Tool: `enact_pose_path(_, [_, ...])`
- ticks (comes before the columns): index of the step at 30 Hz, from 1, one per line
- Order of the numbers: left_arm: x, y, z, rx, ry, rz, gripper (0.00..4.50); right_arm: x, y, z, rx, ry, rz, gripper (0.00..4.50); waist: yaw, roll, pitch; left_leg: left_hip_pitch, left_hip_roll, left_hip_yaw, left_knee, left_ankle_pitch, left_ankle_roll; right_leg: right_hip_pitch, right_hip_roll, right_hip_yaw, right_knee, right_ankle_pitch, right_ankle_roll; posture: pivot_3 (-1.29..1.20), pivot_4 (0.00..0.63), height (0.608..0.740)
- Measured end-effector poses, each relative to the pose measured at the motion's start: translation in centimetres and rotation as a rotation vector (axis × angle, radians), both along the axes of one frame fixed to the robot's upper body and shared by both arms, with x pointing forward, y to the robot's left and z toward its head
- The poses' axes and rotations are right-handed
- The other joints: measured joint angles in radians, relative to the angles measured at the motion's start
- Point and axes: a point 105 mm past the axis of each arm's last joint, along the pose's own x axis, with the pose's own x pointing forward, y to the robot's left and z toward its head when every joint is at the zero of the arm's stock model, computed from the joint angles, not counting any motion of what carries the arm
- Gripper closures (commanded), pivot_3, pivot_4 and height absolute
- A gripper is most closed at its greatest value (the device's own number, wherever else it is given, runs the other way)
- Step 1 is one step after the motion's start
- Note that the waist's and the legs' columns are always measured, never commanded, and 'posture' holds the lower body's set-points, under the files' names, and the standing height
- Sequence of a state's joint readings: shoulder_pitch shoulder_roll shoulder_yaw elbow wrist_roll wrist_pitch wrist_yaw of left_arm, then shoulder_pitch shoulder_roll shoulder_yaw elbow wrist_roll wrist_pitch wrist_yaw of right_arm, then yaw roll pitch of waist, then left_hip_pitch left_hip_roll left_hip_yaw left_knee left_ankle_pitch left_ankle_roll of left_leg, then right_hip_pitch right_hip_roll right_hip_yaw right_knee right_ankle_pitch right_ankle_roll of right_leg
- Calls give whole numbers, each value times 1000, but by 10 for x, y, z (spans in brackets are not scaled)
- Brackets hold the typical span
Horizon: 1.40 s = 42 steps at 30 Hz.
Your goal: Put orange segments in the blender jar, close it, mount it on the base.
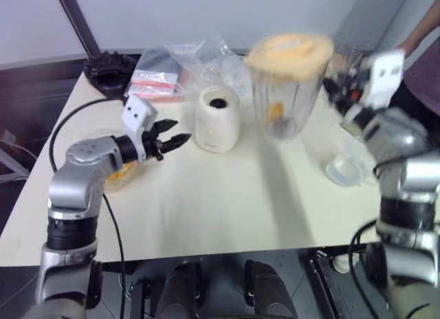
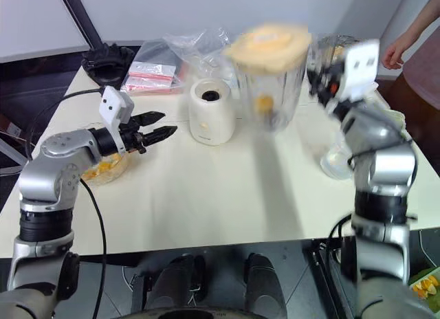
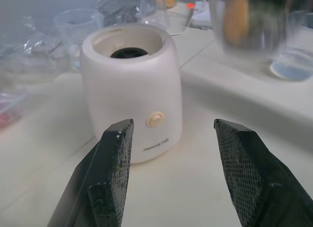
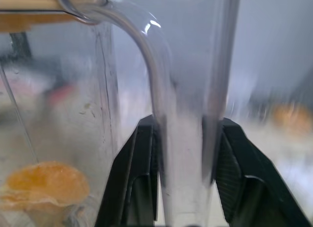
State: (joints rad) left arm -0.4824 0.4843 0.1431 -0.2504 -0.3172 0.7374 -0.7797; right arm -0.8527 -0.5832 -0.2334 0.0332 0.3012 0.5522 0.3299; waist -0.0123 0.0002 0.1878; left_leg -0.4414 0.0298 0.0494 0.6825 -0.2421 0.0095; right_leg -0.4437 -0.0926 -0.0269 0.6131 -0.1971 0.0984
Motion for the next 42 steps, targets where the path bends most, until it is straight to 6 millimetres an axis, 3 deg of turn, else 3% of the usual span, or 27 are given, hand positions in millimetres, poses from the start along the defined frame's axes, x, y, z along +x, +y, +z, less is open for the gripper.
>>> enact_pose_path(2, [1,1,-1,-7,-5,27,1798,5,11,32,26,-84,36,3464,-3,-1,0,0,2,-1,-1,0,0,0,3,0,0,0,0,0,150,740])
enact_pose_path(5, [1,1,1,-19,-19,54,1798,25,36,44,68,-95,99,3464,-9,-1,0,1,3,-1,-3,0,0,0,4,0,0,2,3,0,150,740])
enact_pose_path(11, [3,3,1,-33,-24,95,1798,61,74,22,105,13,158,3464,-2,-1,1,-1,3,0,-3,0,0,-1,3,0,-1,2,3,0,150,740])
enact_pose_path(26, [3,20,3,-43,-27,162,1798,80,114,-9,142,100,255,3464,-8,-1,1,-1,3,0,-3,0,-1,-1,3,0,0,2,3,0,150,740])
enact_pose_path(32, [1,19,7,-52,-48,178,1798,84,122,-26,145,140,270,3464,-6,-1,1,-1,3,-1,-3,0,-1,-1,3,0,0,2,3,0,150,740])
enact_pose_path(42, [-2,21,2,-62,-36,207,1798,87,123,-34,146,117,267,3464,-10,-1,1,0,3,-1,-3,1,-1,-1,3,0,1,2,3,0,150,740])
